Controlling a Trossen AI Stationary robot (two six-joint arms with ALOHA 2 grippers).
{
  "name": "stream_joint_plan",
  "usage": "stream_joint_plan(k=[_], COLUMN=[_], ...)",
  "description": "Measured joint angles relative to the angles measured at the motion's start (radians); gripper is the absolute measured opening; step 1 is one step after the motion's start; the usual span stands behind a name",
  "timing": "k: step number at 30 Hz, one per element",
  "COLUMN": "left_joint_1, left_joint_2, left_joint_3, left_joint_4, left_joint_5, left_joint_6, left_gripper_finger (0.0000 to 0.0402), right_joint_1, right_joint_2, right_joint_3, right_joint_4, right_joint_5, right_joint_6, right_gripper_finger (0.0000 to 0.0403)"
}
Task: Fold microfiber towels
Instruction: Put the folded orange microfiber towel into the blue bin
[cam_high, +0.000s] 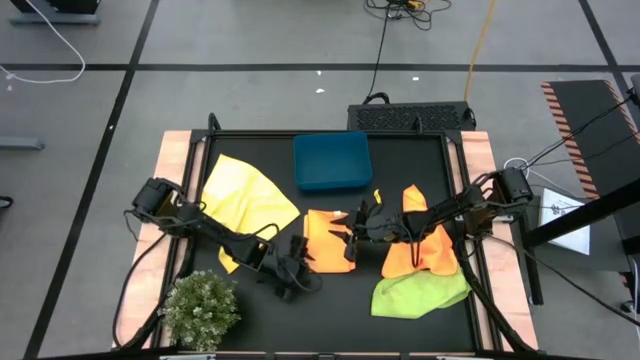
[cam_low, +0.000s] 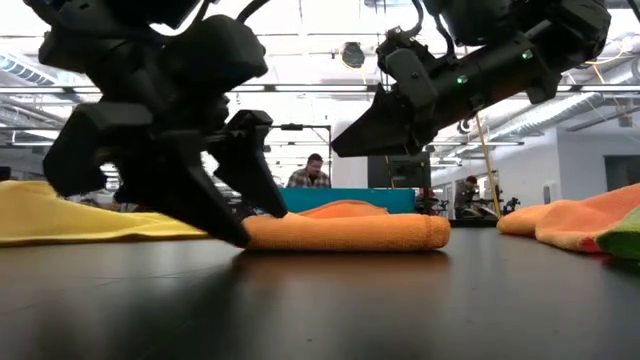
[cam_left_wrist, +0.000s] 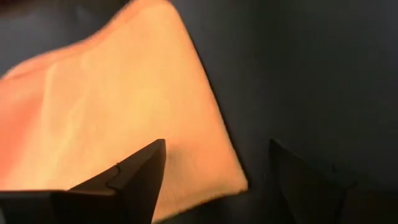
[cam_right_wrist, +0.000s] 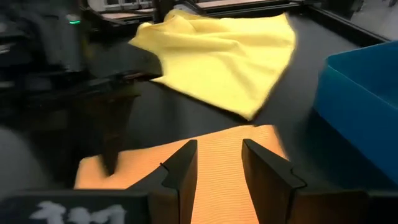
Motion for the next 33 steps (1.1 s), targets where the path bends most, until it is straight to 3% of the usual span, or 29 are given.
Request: stream_joint_plan(k=[3,5,9,14,20,25,33], left_joint_1=[-0.006,-0.006,-0.005,-0.005,-0.005,-0.005,-0.007], left_joint_2=[0.000,0.000,0.000,0.001,0.001,0.001,0.032], left_joint_3=[0.000,0.000,0.000,0.000,0.000,0.000,0.002], left_joint_4=[-0.029,-0.042,-0.041,-0.036,-0.035,-0.036,-0.024], left_joint_5=[-0.041,-0.048,-0.053,-0.055,-0.055,-0.055,-0.060], left_joint_6=[-0.013,-0.014,0.003,0.024,0.029,0.029,0.033], left_gripper_finger=[0.0290,0.0282,0.0260,0.0236,0.0224,0.0223,0.0223], right_joint_1=[0.034,0.081,0.177,0.227,0.232,0.264,0.298], right_joint_2=[0.000,0.000,0.008,0.066,0.172,0.204,0.236], right_joint_3=[0.000,0.000,0.000,0.000,0.000,0.000,0.000], right_joint_4=[-0.003,-0.019,-0.042,0.015,0.087,0.137,0.096], right_joint_5=[-0.176,-0.215,-0.144,-0.135,-0.133,-0.099,0.023], right_joint_6=[-0.087,-0.150,-0.238,-0.214,-0.152,-0.211,-0.263], right_gripper_finger=[0.0116,0.0116,0.0116,0.0126,0.0188,0.0234,0.0220])
